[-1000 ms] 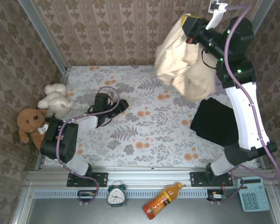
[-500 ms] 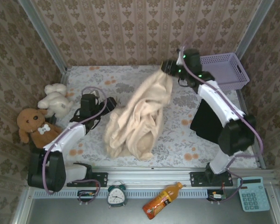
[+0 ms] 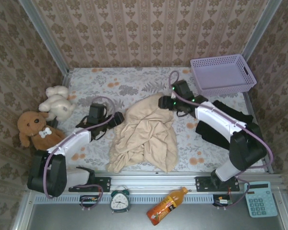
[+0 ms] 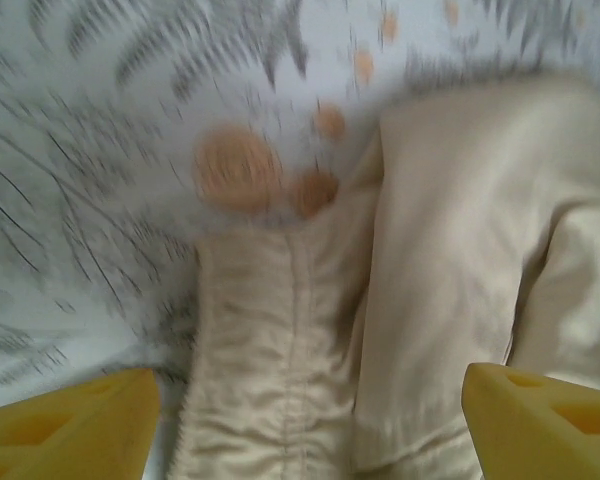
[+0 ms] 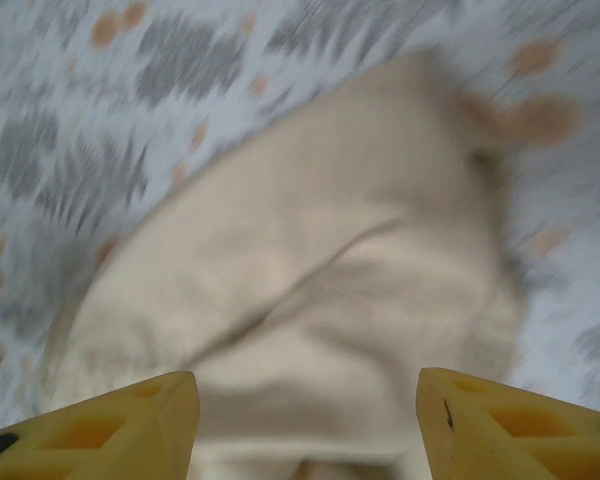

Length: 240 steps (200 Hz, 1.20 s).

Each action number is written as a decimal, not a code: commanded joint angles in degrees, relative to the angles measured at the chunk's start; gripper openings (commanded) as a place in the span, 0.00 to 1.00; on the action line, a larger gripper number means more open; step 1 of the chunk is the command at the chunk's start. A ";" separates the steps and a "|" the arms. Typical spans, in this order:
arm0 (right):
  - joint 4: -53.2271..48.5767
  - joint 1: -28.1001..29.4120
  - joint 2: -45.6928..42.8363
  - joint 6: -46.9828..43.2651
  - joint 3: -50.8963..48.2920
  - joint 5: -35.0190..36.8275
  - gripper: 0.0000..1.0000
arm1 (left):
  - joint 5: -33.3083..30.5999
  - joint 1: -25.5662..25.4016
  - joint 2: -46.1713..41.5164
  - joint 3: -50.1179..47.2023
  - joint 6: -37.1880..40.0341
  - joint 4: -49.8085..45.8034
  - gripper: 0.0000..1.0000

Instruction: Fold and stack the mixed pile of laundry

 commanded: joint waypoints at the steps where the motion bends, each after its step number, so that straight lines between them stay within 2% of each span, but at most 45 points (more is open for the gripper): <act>1: -0.10 3.23 1.41 4.61 -5.50 -0.87 0.62 | 1.97 -1.75 1.84 -2.19 -0.47 -1.25 0.81; 33: 2.79 6.62 8.52 7.37 -5.43 -2.67 0.63 | 0.21 -2.05 4.64 -4.75 -2.87 7.63 0.73; 37: 3.10 6.69 9.14 7.71 -5.33 -2.82 0.60 | -0.26 -2.07 4.99 -4.75 -2.88 8.45 0.71; 42: 3.64 6.62 9.73 8.15 -5.30 -3.26 0.51 | -0.85 -2.08 5.47 -4.67 -3.11 9.89 0.66; 50: 4.19 6.34 10.15 8.62 -5.40 -3.19 0.30 | -1.40 -2.09 6.20 -4.45 -3.14 12.09 0.53; 63: 4.56 5.49 8.98 8.85 -5.71 -2.12 0.01 | -2.59 -1.86 6.88 -3.53 -2.88 14.06 0.26; 73: 4.30 4.10 7.22 8.80 -5.98 -1.35 0.00 | -3.13 -1.58 6.74 -2.22 -2.62 14.35 0.00; 95: 2.87 -0.89 2.48 6.95 -6.44 0.35 0.00 | -4.66 -0.26 4.41 1.56 -0.51 12.49 0.00; 118: 1.23 -8.77 -1.62 3.65 -4.70 0.34 0.00 | -6.28 2.42 1.01 7.24 3.09 7.40 0.00; 146: -1.22 -15.62 -1.61 -1.74 3.51 0.36 0.00 | -6.28 4.71 -3.43 11.92 4.46 4.27 0.00; 174: 0.82 -17.17 6.99 -5.43 16.35 -0.96 0.00 | -6.84 4.70 -7.05 10.56 1.62 4.23 0.00; 213: 5.34 -14.80 28.73 -5.39 38.95 -5.71 0.00 | -6.99 3.08 -6.60 0.66 -7.59 7.45 0.00; 225: 2.51 -13.33 34.51 -6.98 46.83 -5.74 0.07 | -7.40 2.19 -7.04 -1.25 -9.16 7.95 0.00; 229: 1.50 -12.85 35.93 -7.24 49.02 -5.57 0.13 | -7.67 1.69 -7.31 -1.79 -9.45 8.34 0.00; 235: -0.64 -12.32 37.96 -7.35 51.64 -5.63 0.30 | -8.10 0.97 -7.80 -2.28 -9.55 8.83 0.00; 240: -2.59 -11.97 39.08 -7.28 53.71 -6.10 0.34 | -8.27 0.46 -8.14 -2.26 -9.35 8.75 0.00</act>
